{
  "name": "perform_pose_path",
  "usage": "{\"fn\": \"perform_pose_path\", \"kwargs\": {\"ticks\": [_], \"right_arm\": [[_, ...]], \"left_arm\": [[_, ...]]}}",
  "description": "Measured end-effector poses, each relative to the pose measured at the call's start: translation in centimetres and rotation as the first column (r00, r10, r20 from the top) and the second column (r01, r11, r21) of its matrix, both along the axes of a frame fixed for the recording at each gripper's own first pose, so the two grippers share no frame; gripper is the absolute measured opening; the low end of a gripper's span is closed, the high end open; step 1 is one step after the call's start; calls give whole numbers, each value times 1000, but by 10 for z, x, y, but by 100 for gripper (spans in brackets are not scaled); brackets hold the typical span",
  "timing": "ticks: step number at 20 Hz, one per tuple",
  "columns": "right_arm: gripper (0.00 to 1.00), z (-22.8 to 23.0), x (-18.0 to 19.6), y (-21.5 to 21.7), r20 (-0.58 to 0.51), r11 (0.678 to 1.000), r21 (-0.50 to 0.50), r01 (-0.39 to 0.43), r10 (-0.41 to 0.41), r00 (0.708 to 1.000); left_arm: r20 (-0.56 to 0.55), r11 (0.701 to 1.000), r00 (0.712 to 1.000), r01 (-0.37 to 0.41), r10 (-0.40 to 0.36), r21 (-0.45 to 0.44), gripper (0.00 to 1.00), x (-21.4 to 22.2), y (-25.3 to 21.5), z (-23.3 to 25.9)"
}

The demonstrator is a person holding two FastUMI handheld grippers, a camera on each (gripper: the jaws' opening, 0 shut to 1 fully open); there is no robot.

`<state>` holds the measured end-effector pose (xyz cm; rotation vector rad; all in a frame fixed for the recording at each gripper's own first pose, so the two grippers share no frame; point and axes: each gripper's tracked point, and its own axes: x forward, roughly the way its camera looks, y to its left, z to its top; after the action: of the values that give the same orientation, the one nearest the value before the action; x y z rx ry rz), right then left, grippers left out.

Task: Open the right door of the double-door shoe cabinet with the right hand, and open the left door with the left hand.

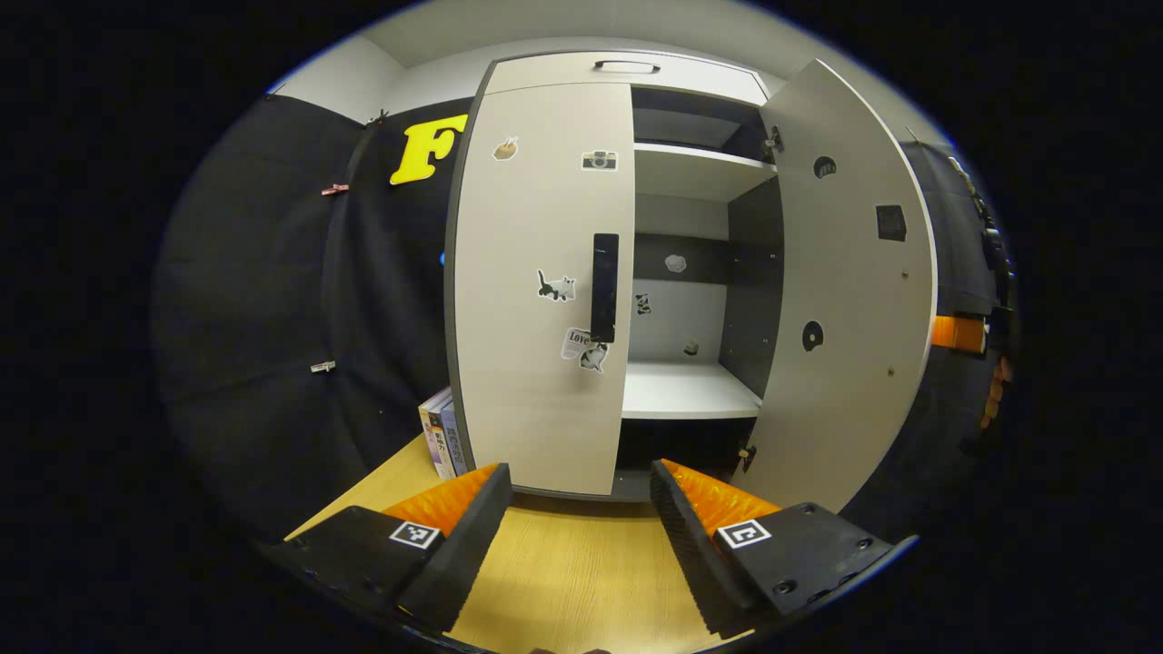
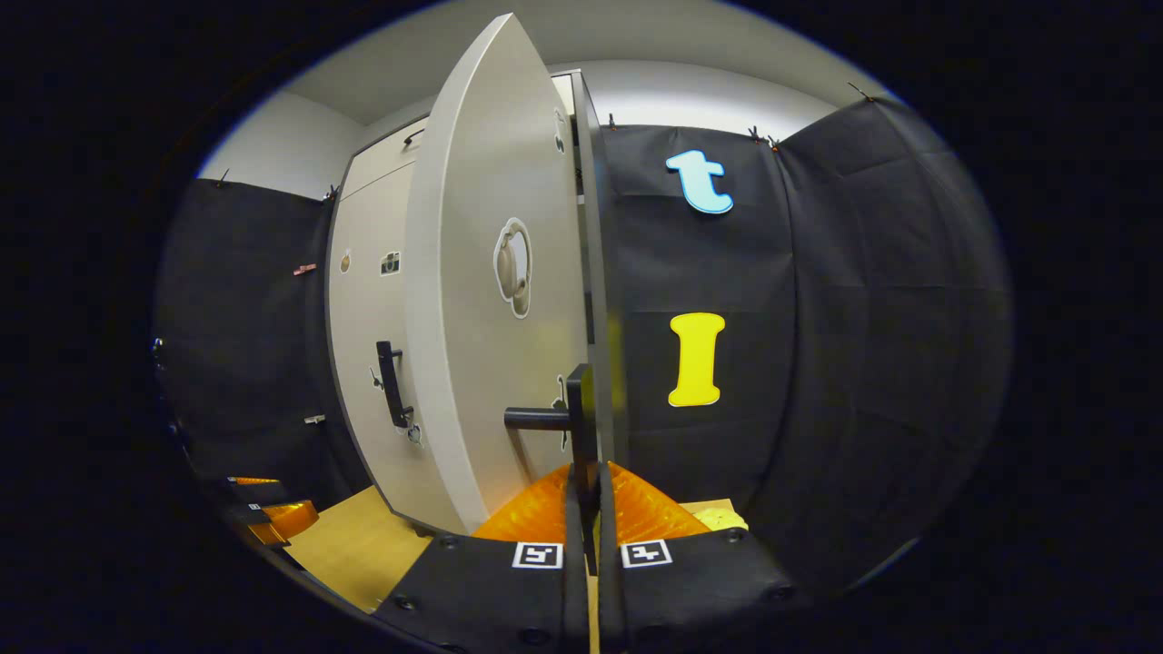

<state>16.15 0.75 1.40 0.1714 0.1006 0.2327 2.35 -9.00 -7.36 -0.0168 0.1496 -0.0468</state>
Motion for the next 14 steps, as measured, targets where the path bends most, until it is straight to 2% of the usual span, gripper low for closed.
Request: {"fn": "perform_pose_path", "kwargs": {"ticks": [1,3,6,14], "right_arm": [[9,-1,-2,3,-10,1000,28,-5,5,1000],[12,1,0,-3,-2,999,22,27,-27,1000],[9,-3,-8,-3,-13,997,4,73,-73,997],[10,-34,-64,-18,-49,975,-84,205,-210,976]], "left_arm": [[0,1000,1000,10,-10,7,95,1,0,1],[6,999,1000,30,-30,10,95,2,1,2],[-12,998,998,60,-60,-32,95,4,7,5],[22,994,995,93,-92,-50,95,20,44,17]]}}
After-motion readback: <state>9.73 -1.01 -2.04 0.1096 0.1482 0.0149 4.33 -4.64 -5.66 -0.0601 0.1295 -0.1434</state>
